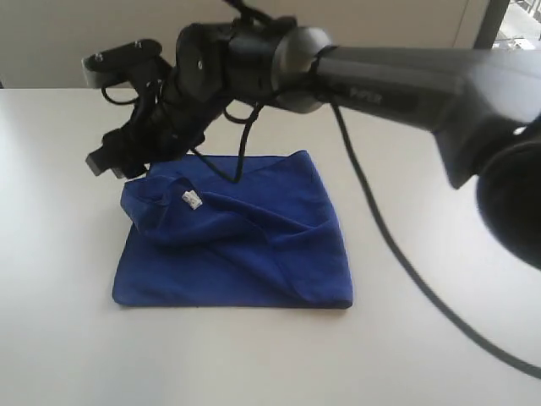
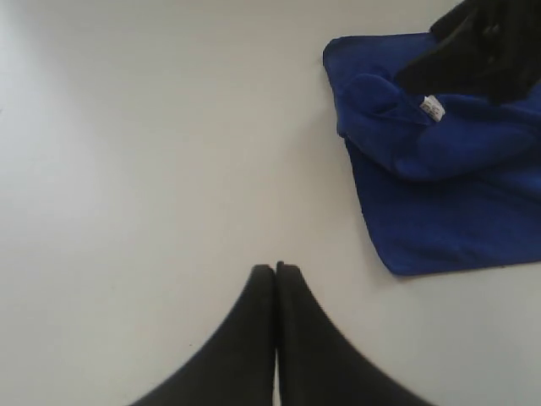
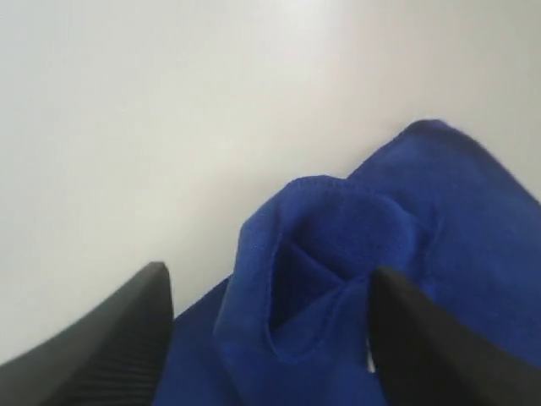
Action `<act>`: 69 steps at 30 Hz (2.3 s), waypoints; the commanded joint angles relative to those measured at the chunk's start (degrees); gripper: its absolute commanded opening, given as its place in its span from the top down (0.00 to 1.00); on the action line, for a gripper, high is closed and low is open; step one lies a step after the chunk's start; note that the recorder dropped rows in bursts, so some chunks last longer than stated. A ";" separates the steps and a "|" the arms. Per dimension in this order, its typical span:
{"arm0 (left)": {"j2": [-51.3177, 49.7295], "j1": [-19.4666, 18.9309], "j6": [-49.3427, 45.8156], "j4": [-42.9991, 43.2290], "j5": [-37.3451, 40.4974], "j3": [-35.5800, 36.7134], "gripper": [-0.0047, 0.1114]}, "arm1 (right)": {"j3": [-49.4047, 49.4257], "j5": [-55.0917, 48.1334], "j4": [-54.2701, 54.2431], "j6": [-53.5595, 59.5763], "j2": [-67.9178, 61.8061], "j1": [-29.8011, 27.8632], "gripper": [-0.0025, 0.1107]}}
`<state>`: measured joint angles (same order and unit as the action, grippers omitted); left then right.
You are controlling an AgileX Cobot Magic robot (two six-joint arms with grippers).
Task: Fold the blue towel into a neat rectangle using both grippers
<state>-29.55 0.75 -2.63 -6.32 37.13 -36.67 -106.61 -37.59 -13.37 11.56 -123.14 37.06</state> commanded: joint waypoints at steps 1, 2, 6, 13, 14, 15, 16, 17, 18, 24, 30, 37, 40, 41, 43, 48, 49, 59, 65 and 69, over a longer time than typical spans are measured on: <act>0.27 -0.06 -0.14 -0.25 0.66 0.22 0.96 | -0.20 -5.20 4.70 0.72 2.98 -3.75 0.58; 0.27 -0.06 -0.14 -0.25 0.66 0.22 0.96 | -0.09 -6.30 5.19 0.72 2.98 -5.08 0.66; 0.27 -0.06 -0.14 -0.25 0.66 0.22 0.96 | 0.01 -8.89 5.19 0.72 1.08 -10.31 0.97; 0.27 -0.06 -0.14 -0.25 0.66 0.22 0.96 | 0.00 -8.35 -6.58 9.89 -3.97 -18.14 0.98; 0.27 -0.06 -0.14 -0.25 0.66 0.22 0.96 | 0.00 -7.92 -7.68 11.88 -4.64 -18.39 0.98; 0.27 -0.06 -0.14 -0.25 0.66 0.22 0.96 | 0.00 -7.39 -7.80 14.19 -5.33 -18.77 0.98; 0.27 -0.06 -0.14 -0.25 0.66 0.22 0.96 | 0.00 -6.76 -7.50 15.65 -5.88 -19.01 0.98; 0.27 -0.06 -0.14 -0.25 0.66 0.22 0.96 | 0.00 -6.35 -7.54 16.50 -6.24 -19.12 0.98; 0.27 -0.06 -0.14 -0.25 0.66 0.22 0.96 | 0.00 -6.00 -7.44 16.77 -6.75 -19.29 0.98; 0.27 -0.06 -0.14 -0.25 0.66 0.22 0.96 | 0.00 -1.33 -6.06 17.00 -8.72 -19.55 0.98; 0.27 -0.06 -0.14 -0.25 0.66 0.22 0.96 | 0.00 1.76 -4.68 17.00 -9.54 -19.65 0.98; 0.27 -0.06 -0.14 -0.25 0.66 0.22 0.96 | 0.00 0.71 -4.64 16.77 -11.62 -21.59 0.98; 0.27 -0.06 -0.14 -0.25 0.66 0.22 0.96 | 0.00 -0.32 -4.64 16.77 -11.71 -22.55 0.98; 0.27 -0.06 -0.14 -0.25 0.66 0.22 0.96 | 0.00 -0.47 -4.64 16.77 -11.71 -22.85 0.98; 0.27 -0.06 -0.14 -0.25 0.66 0.22 0.96 | 0.00 -0.47 -4.64 16.77 -11.71 -23.37 0.98; 0.27 -0.06 -0.14 -0.25 0.66 0.22 0.96 | 0.00 -0.34 -4.76 16.69 -12.25 -24.74 0.98; 0.27 -0.06 -0.14 -0.25 0.66 0.22 0.96 | 0.00 -0.34 -4.76 16.69 -12.35 -24.86 0.98; 0.27 -0.06 -0.14 -0.25 0.66 0.22 0.96 | 0.00 -0.09 -4.64 16.69 -12.45 -25.08 0.98; 0.27 -0.06 -0.14 -0.25 0.66 0.22 0.96 | 0.00 -0.09 -4.64 16.69 -13.24 -25.08 0.98; 0.27 -0.06 -0.14 -0.25 0.66 0.22 0.96 | 0.00 -0.74 -3.95 16.69 -14.67 -25.08 0.98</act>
<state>-29.55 0.75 -2.63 -6.32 37.13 -36.67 -106.71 -37.45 -18.03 27.98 -136.73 12.33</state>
